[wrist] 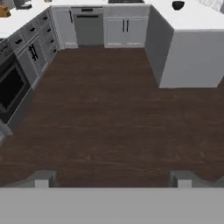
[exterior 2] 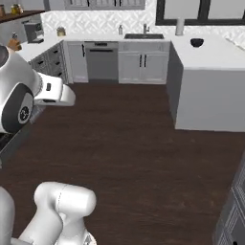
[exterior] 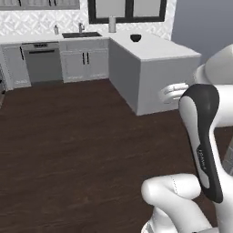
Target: Gather all objects into one cabinet and sort the glasses and bowls to opposite sides.
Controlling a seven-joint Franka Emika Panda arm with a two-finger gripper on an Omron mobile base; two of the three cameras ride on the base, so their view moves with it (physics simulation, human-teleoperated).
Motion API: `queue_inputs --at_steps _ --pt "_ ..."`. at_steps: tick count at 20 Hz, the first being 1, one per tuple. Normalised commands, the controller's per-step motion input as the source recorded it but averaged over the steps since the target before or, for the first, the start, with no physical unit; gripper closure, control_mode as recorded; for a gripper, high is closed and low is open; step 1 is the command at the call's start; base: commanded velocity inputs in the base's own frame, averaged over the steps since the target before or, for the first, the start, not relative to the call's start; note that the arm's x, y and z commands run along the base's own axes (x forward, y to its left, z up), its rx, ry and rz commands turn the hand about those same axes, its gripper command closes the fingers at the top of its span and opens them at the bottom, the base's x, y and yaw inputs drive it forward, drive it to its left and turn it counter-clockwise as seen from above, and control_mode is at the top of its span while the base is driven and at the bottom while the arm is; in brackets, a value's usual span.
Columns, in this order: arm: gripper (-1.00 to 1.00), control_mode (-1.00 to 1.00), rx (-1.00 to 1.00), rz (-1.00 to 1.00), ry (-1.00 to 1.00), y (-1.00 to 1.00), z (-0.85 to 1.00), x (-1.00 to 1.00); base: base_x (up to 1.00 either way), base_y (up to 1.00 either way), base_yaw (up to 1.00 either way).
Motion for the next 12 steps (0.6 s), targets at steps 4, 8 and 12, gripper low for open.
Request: queue_inputs --at_steps 4,8,12 --pt "-1.00 1.00 0.00 0.00 0.00 0.00 0.00 0.00 0.23 0.33 0.84" --pt "-1.00 1.00 0.00 0.00 0.00 0.00 0.00 0.00 0.54 0.18 0.77" --pt "-1.00 1.00 0.00 0.00 0.00 0.00 0.00 0.00 0.98 0.39 0.31"
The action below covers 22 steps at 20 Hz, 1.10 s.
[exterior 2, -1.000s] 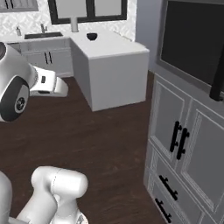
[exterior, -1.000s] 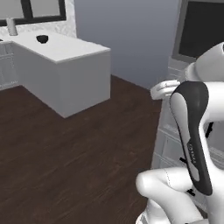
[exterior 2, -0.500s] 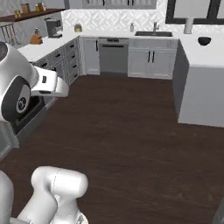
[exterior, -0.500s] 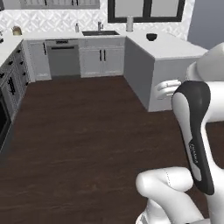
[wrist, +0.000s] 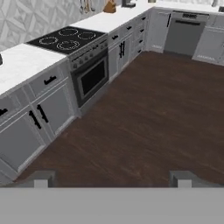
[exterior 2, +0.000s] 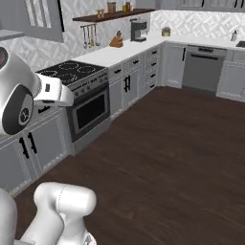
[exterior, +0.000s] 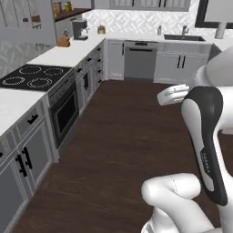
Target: Gather all objects into one cabinet and sort the glasses and bowls to opposite sides.
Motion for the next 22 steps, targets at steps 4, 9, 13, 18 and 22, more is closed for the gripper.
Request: queue_inputs --at_steps 4,9,13,18,22 --pt "-1.00 1.00 0.00 0.00 0.00 0.00 0.00 0.00 1.00 0.51 0.15" --pt "-1.00 1.00 0.00 0.00 0.00 0.00 0.00 0.00 1.00 0.28 0.66" --pt "-1.00 1.00 0.00 0.00 0.00 0.00 0.00 0.00 1.00 0.17 0.74" --pt "-1.00 1.00 0.00 0.00 0.00 0.00 0.00 0.00 0.31 -0.02 0.25" --pt "-1.00 1.00 0.00 0.00 0.00 0.00 0.00 0.00 0.02 -0.16 0.36"
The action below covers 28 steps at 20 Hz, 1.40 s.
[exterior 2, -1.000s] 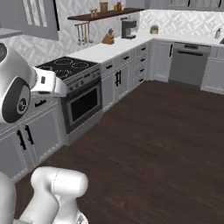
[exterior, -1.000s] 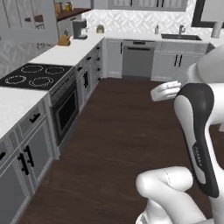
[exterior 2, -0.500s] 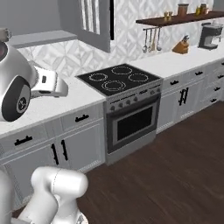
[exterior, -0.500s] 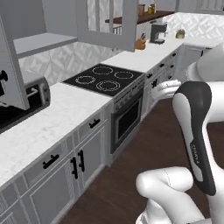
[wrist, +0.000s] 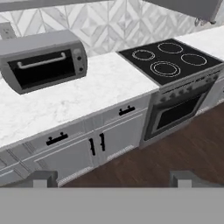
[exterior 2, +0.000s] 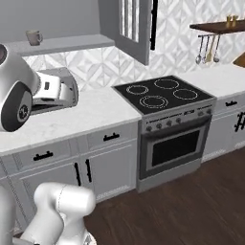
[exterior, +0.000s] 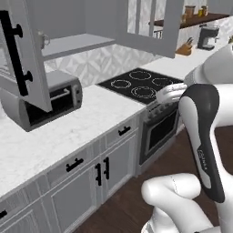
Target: Gather all objects into one cabinet and sort the glasses and bowls to opposite sides.
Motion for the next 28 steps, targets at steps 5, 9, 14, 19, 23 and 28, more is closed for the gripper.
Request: queue_inputs --at_steps 5,9,14,19,23,28 --pt "-1.00 1.00 0.00 0.00 0.00 0.00 0.00 0.00 0.22 0.00 0.96" --pt "-1.00 1.00 0.00 0.00 0.00 0.00 0.00 0.00 0.25 0.00 1.00" --pt "-1.00 1.00 0.00 0.00 0.00 0.00 0.00 0.00 0.31 -0.40 0.31" --pt "-1.00 1.00 0.00 0.00 0.00 0.00 0.00 0.00 0.02 -0.91 -0.05" --pt "-1.00 1.00 0.00 0.00 0.00 0.00 0.00 0.00 0.52 -0.40 -0.20" --pt "-1.00 1.00 0.00 0.00 0.00 0.00 0.00 0.00 0.70 -0.31 -0.13"
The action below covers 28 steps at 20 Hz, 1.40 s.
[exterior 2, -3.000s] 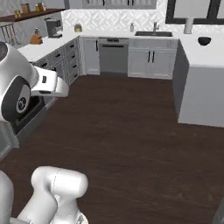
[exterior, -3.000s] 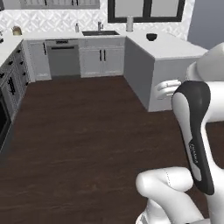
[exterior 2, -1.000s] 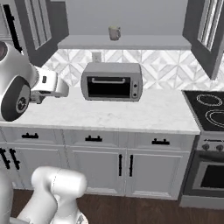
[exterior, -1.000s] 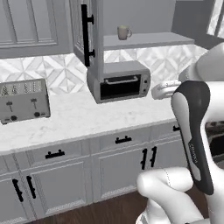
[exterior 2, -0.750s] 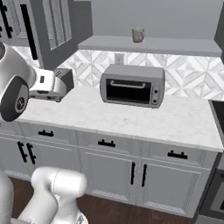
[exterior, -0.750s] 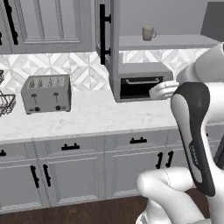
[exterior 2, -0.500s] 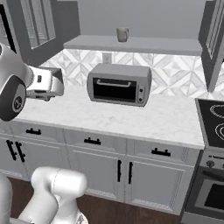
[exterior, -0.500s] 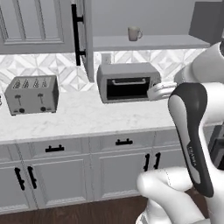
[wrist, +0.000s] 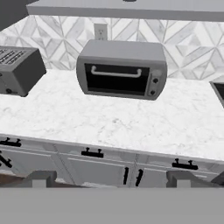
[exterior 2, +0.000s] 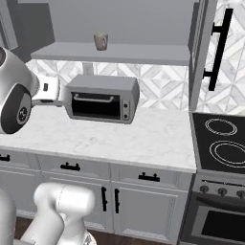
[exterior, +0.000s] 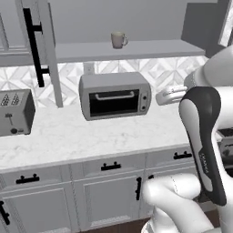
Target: Gather all objects into one cabinet and sort the glasses and bowls to opposite sides.
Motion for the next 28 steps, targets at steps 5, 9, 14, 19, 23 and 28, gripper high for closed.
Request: queue_inputs --at_steps 5,9,14,19,23,28 --pt "-1.00 1.00 0.00 0.00 0.00 0.00 0.00 0.00 0.58 -0.17 0.00" --pt "-1.00 1.00 0.00 0.00 0.00 0.00 0.00 0.00 0.71 0.00 -0.03" --pt "-1.00 1.00 0.00 0.00 0.00 0.00 0.00 0.00 0.73 0.00 -0.05" --pt "-1.00 1.00 0.00 0.00 0.00 0.00 0.00 0.00 0.34 0.00 -0.01" --pt "-1.00 -1.00 0.10 0.09 0.01 0.00 0.00 0.47 0.01 0.00 0.00" --pt "-1.00 -1.00 0.18 0.42 0.00 -0.05 0.00 0.79 0.00 0.00 0.00"
